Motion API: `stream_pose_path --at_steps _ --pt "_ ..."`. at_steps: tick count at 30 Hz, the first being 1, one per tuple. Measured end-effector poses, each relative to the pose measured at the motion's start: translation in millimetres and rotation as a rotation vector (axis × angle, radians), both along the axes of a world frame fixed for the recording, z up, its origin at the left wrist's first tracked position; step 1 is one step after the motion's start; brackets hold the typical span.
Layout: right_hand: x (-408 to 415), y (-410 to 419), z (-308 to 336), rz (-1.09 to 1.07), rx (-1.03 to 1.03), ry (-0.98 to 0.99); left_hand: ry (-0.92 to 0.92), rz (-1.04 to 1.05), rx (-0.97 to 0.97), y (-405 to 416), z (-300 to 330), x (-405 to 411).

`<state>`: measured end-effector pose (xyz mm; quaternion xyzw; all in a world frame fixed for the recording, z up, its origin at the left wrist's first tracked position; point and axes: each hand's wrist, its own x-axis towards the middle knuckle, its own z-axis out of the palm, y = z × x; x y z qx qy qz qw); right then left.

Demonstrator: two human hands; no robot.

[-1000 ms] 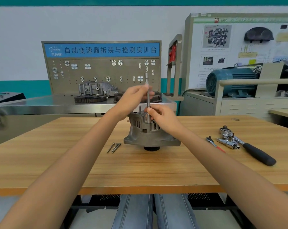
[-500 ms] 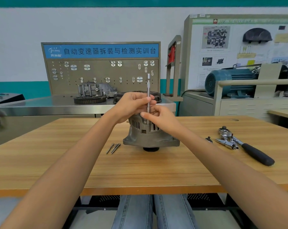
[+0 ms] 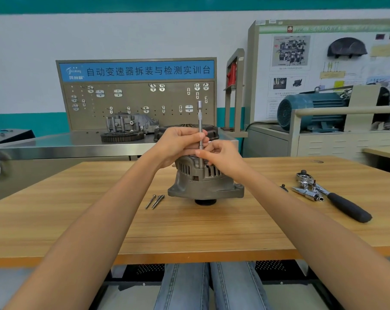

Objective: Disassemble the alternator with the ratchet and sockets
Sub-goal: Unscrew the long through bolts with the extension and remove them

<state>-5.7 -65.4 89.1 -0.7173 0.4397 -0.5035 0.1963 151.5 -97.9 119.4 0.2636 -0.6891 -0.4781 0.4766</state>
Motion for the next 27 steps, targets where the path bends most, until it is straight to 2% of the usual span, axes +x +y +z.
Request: stream_pose_path --at_steps 13,20,27 --pt "-1 2 -2 0.047 -0.014 0.073 0.025 0.15 -0.07 7 -1 -9" --pt "3 -2 -6 0.033 -0.01 -0.006 0.011 0.158 -0.075 10 -1 -10" --pt "1 1 -2 0.052 0.012 0.034 -0.04 0.112 -0.041 14 1 -9"
